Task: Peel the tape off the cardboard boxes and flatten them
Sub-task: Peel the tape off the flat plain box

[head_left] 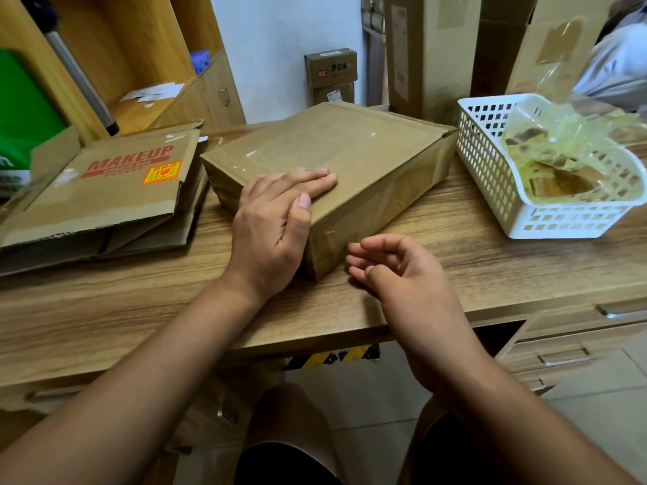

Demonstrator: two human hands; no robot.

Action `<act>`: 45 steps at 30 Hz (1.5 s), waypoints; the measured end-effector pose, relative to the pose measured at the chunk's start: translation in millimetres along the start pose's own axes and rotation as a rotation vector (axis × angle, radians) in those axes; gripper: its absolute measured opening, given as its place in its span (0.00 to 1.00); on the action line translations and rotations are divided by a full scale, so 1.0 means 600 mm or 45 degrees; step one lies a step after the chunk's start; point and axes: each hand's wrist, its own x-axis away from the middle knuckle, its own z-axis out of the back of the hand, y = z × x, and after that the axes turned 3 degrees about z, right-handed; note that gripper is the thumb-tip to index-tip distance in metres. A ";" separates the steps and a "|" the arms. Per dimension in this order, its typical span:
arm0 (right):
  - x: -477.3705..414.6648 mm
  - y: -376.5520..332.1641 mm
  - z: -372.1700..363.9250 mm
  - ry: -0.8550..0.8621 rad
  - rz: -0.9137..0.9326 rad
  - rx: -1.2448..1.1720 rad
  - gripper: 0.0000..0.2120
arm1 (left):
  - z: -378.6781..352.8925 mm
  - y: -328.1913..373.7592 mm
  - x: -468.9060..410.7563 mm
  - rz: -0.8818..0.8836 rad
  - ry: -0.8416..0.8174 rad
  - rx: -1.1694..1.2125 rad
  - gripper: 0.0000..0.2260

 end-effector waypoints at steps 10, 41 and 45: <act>-0.002 -0.002 0.007 -0.047 -0.002 0.002 0.14 | 0.004 -0.002 0.000 0.001 -0.019 0.004 0.22; -0.001 -0.004 -0.002 -0.009 -0.013 -0.049 0.15 | -0.002 -0.003 0.000 0.001 0.020 -0.015 0.21; -0.006 -0.006 0.003 -0.028 -0.052 -0.098 0.14 | -0.003 -0.002 0.000 0.002 0.021 -0.026 0.21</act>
